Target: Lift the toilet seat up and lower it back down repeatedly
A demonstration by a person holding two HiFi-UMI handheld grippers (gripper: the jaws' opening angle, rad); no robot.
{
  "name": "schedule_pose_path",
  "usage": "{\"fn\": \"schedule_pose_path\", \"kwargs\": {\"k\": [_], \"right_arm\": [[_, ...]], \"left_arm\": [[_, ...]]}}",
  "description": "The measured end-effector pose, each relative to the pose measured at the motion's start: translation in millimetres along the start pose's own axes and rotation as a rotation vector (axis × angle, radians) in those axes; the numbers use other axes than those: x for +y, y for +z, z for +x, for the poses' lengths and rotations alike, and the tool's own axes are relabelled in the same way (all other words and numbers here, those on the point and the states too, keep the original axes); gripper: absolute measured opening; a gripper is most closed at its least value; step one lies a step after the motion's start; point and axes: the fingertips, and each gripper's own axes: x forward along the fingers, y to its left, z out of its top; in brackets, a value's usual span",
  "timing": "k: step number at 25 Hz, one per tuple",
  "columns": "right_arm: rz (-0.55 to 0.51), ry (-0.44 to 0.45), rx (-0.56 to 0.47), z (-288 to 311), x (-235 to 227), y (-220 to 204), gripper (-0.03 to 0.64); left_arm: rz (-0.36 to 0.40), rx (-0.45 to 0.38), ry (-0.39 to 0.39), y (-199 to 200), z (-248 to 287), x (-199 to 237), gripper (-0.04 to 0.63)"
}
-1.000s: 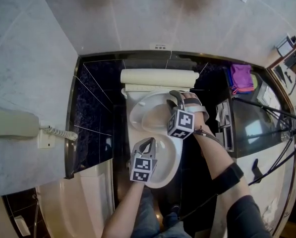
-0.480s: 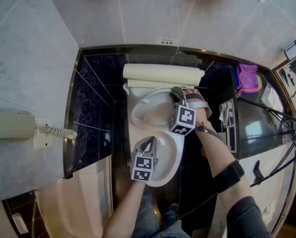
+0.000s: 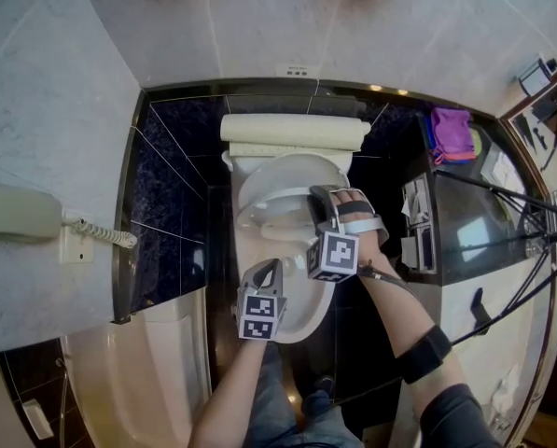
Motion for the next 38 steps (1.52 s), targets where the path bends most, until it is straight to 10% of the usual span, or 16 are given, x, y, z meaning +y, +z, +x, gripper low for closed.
{"fn": "schedule_pose_path", "kwargs": {"k": [38], "right_arm": [[0.008,0.151,-0.133,-180.9,295.3,6.7,0.069]], "left_arm": [[-0.079,0.06,0.123,-160.7,-52.3,-71.6,-0.008]]}}
